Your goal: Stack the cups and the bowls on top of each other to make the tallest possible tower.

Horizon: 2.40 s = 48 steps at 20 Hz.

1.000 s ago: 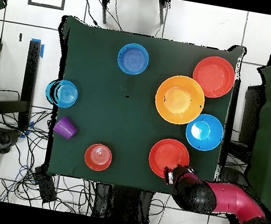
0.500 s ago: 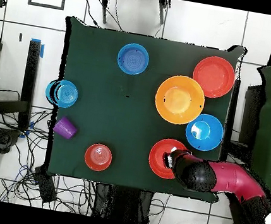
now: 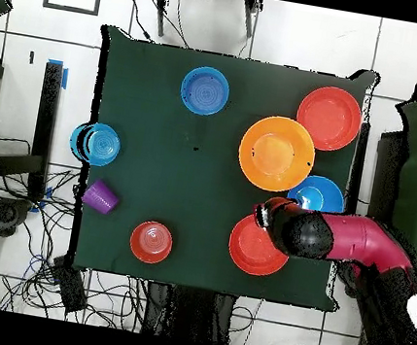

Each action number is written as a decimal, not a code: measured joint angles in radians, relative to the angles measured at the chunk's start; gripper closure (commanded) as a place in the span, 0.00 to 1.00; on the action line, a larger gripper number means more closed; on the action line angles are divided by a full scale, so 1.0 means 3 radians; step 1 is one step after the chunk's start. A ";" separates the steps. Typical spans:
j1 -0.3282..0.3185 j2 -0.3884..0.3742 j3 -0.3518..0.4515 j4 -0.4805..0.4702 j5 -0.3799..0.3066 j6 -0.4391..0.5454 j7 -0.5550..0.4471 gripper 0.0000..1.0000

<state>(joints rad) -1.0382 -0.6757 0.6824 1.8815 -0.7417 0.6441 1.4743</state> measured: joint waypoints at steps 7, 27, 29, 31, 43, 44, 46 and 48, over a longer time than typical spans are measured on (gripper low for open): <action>0.0097 0.0072 0.0000 -0.0285 -0.0005 0.0022 0.0000 0.00; 0.0126 -0.0094 -0.0260 -0.0426 -0.0174 0.0020 0.0000 0.00; 0.0091 -0.0140 -0.0324 -0.0373 -0.0221 -0.0014 0.0000 0.00; 0.0080 -0.0156 -0.0364 -0.0350 -0.0238 -0.0039 0.0000 0.00; 0.0116 -0.0104 -0.0780 -0.0166 -0.0391 -0.0525 0.0001 0.00; 0.0142 -0.0095 -0.0816 -0.0156 -0.0403 -0.0571 0.0002 0.00; 0.0247 -0.0056 -0.0935 -0.0130 -0.0418 -0.0726 0.0003 0.00; 0.0316 -0.0033 -0.1002 -0.0121 -0.0418 -0.0805 0.0003 0.00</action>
<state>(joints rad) -0.9433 -0.6855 0.3819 1.8452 -0.8673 0.4025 1.4751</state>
